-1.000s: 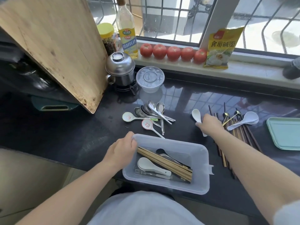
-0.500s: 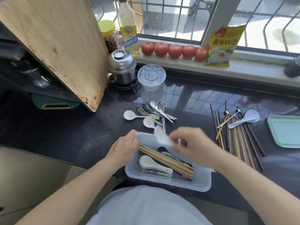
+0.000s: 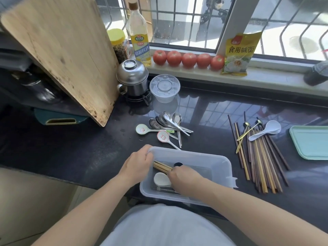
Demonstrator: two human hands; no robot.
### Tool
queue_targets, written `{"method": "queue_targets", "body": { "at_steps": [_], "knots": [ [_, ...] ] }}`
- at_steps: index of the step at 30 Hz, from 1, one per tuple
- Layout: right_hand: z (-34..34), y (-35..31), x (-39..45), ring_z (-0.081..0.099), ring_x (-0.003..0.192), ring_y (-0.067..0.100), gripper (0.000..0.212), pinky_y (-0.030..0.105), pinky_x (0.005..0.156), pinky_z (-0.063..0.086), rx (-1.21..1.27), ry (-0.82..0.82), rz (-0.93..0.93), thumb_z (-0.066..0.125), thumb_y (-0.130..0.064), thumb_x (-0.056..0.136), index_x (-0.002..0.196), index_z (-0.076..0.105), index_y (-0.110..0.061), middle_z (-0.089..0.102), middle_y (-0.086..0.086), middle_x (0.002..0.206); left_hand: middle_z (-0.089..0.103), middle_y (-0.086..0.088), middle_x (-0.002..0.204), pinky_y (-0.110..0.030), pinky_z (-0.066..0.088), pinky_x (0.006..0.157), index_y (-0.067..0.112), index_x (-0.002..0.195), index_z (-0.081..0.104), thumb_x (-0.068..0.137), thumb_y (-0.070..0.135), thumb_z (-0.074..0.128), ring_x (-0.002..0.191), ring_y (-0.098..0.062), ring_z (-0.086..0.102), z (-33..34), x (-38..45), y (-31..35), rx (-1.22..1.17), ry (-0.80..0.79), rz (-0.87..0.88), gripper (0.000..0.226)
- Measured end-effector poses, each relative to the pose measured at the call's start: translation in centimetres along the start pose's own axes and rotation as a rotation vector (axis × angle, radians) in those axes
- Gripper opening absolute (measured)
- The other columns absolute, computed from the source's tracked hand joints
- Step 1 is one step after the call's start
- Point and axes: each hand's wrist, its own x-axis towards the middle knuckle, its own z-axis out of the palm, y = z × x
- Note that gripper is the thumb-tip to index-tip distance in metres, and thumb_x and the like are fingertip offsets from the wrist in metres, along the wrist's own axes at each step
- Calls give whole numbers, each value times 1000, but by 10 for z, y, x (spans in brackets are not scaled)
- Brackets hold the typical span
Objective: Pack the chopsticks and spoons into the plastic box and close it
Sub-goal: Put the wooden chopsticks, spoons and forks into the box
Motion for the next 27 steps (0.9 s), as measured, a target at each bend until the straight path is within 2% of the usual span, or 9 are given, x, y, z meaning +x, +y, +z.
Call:
{"method": "queue_targets", "body": {
  "at_steps": [3,5,7,10,12,15,17,21,27],
  "knots": [
    [-8,3,-11,56,77,34,23,37,63,43,116,20,7,56,-27,96,102,66,-7,62,17,100,71,6,89,-40,54,79,39,106,61,99,34,36,86,-19,66,-8,3,-1,-31,-63,3,26],
    [-22,11,-25,60,79,29,24,36,67,49,326,109,-25,53,-38,95,93,66,-18,67,5,93,72,10,94,-40,56,82,40,109,63,99,36,38,89,-16,67,-14,7,-4,-35,-92,18,27],
    [-43,27,-36,60,74,16,19,32,71,52,580,273,4,54,-36,92,89,68,-24,69,-9,81,72,12,95,-41,57,83,39,109,65,100,35,40,90,-13,67,-19,10,-8,-34,-100,28,27],
    [-70,66,-29,59,71,10,13,29,70,51,762,520,204,61,-26,93,85,71,-24,69,-9,75,73,13,95,-41,57,83,39,107,67,100,31,42,90,-11,67,-27,16,-15,-46,-87,24,26],
    [-75,97,-14,61,80,16,15,33,75,52,673,531,369,58,-27,94,88,72,-24,71,-7,85,73,15,94,-41,57,83,39,108,67,101,32,43,89,-10,66,-29,18,-18,-52,-88,26,27],
    [-67,126,16,62,94,24,12,35,80,51,570,341,534,56,-31,93,93,67,-27,69,-3,100,73,14,91,-39,57,81,43,108,65,98,34,41,85,-12,66,-25,16,-21,-72,-59,14,28],
    [-62,128,35,60,98,26,15,36,80,50,529,276,520,58,-34,93,102,65,-24,66,2,107,72,12,90,-38,56,80,44,109,63,100,32,40,84,-14,66,-21,14,-21,-86,-33,1,27],
    [-57,116,74,52,112,33,42,43,92,47,396,248,447,59,-39,94,129,50,-16,53,10,122,71,7,86,-35,52,72,44,112,60,103,32,40,79,-17,65,-18,16,-24,-68,-25,-5,25],
    [-62,110,86,65,95,34,20,38,73,49,32,267,420,54,-6,90,107,63,-10,65,11,104,69,3,82,-37,52,72,45,112,58,104,32,40,72,-17,61,-16,19,-24,-57,-27,-22,24]
  ]
}}
